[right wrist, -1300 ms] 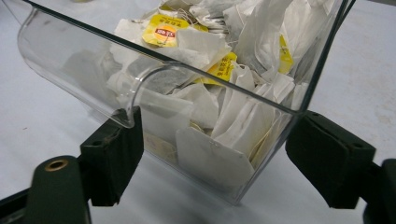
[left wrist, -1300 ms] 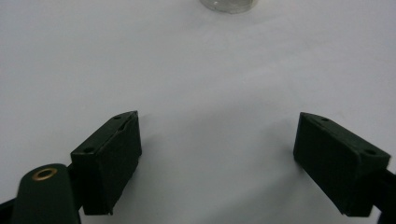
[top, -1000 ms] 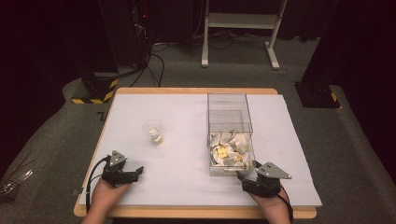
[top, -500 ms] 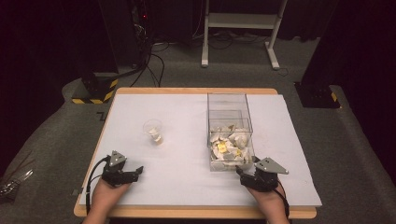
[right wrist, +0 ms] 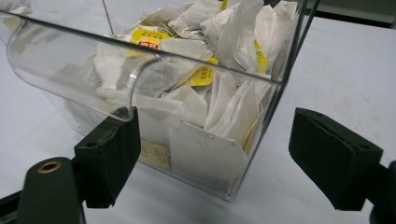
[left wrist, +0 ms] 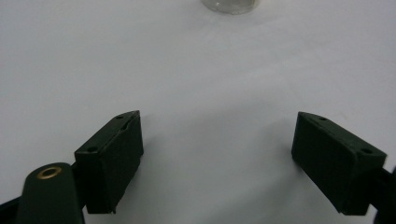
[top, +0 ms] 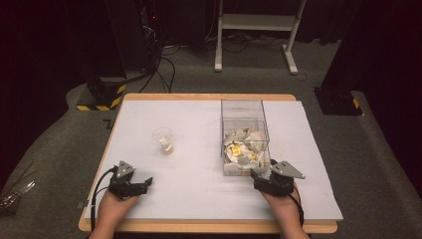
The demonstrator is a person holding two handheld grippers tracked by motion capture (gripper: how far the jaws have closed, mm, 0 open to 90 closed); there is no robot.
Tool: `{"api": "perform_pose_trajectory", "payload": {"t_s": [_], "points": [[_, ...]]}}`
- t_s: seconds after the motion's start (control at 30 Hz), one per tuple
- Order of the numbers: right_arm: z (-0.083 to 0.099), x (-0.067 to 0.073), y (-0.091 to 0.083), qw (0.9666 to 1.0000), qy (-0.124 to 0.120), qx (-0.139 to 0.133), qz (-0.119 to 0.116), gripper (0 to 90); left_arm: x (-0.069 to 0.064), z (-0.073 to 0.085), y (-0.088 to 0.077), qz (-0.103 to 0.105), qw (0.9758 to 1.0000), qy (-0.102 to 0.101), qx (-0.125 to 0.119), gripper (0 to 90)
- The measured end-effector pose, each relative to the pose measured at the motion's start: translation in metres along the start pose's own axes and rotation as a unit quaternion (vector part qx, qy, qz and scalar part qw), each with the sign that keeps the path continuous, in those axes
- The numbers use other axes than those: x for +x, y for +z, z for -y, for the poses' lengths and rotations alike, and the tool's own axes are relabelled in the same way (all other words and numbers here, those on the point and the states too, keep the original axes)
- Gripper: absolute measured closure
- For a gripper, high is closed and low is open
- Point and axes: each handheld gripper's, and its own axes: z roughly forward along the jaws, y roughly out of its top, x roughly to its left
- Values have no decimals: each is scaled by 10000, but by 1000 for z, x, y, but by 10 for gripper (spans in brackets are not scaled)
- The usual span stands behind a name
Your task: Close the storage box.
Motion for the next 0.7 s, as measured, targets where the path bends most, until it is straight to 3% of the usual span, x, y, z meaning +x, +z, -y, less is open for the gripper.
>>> {"api": "perform_pose_trajectory", "payload": {"t_s": [0.43,0.7], "points": [[-9,-6,19,9998,51,-69,171,125,0,0,0,-14,10000,0,-5,173],[-14,-16,27,9995,223,-148,182,116,-1,0,-1,-49,10000,18,-10,174]]}}
